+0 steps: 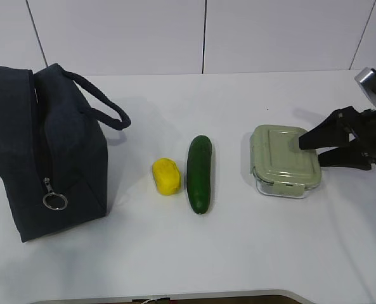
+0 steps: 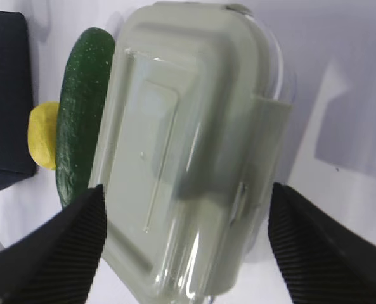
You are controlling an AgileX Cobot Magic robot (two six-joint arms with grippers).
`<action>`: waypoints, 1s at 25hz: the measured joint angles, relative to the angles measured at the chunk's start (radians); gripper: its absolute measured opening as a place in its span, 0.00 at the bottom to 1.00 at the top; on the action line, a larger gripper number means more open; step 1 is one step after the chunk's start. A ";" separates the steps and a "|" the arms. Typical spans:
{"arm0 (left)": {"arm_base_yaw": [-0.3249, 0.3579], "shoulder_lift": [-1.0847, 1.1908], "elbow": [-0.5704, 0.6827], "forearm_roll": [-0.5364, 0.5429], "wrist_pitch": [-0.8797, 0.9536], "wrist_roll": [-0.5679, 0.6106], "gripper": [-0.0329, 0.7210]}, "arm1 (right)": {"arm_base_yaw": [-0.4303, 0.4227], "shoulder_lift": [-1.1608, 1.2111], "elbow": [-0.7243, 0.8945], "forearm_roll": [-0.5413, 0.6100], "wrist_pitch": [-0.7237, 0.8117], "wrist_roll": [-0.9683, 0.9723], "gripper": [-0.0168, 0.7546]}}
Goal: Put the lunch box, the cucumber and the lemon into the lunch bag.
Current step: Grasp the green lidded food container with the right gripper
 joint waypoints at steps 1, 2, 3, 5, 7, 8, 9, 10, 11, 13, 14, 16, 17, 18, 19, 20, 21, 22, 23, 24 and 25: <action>0.000 0.000 0.000 0.000 0.000 0.000 0.45 | 0.000 0.009 -0.002 0.014 0.005 -0.011 0.83; 0.000 0.000 0.000 0.000 0.000 0.000 0.45 | 0.000 0.015 -0.003 0.024 0.009 -0.017 0.83; 0.000 0.000 0.000 0.000 0.000 0.000 0.45 | 0.000 0.022 -0.002 0.033 0.010 -0.025 0.83; 0.000 0.000 0.000 0.000 0.000 0.000 0.45 | 0.000 0.037 -0.002 0.043 0.015 -0.031 0.83; 0.000 0.000 0.000 0.000 0.000 0.000 0.45 | 0.000 0.047 -0.002 0.044 0.015 -0.039 0.83; 0.000 0.000 0.000 0.000 0.000 0.000 0.45 | 0.000 0.051 -0.002 0.047 0.015 -0.042 0.83; 0.000 0.000 0.000 0.000 0.000 0.000 0.45 | 0.000 0.054 -0.002 0.051 0.015 -0.044 0.83; 0.000 0.000 0.000 0.000 0.000 0.000 0.45 | 0.000 0.056 -0.002 0.053 0.015 -0.047 0.83; 0.000 0.000 0.000 0.000 0.000 0.000 0.45 | 0.000 0.061 -0.004 0.055 0.015 -0.052 0.83; 0.000 0.000 0.000 0.000 0.000 0.000 0.45 | 0.000 0.073 -0.004 0.069 0.015 -0.058 0.83; 0.000 0.000 0.000 0.000 0.000 0.000 0.45 | 0.000 0.080 -0.004 0.078 0.020 -0.065 0.83; 0.000 0.000 0.000 0.000 0.000 0.000 0.45 | 0.000 0.092 -0.004 0.108 0.035 -0.078 0.83; 0.000 0.000 0.000 0.000 0.000 0.000 0.45 | -0.002 0.102 -0.004 0.121 0.048 -0.088 0.83; 0.000 0.000 0.000 0.000 0.000 0.000 0.45 | -0.002 0.109 -0.004 0.134 0.058 -0.093 0.83; 0.000 0.000 0.000 0.000 0.000 0.000 0.45 | -0.002 0.117 -0.004 0.142 0.069 -0.098 0.83; 0.000 0.000 0.000 0.000 0.000 0.000 0.45 | -0.002 0.123 -0.004 0.150 0.075 -0.101 0.83; 0.000 0.000 0.000 0.000 0.000 0.000 0.45 | -0.002 0.127 -0.004 0.150 0.079 -0.105 0.83; 0.000 0.000 0.000 0.000 0.000 0.000 0.45 | -0.002 0.130 -0.004 0.155 0.080 -0.112 0.83; 0.000 0.000 0.000 0.000 0.000 0.000 0.45 | -0.002 0.131 -0.004 0.157 0.081 -0.116 0.82; 0.000 0.000 0.000 0.000 0.000 0.000 0.45 | -0.002 0.132 -0.004 0.157 0.083 -0.118 0.82; 0.000 0.000 0.000 0.000 0.000 0.000 0.45 | -0.002 0.132 -0.004 0.159 0.083 -0.118 0.81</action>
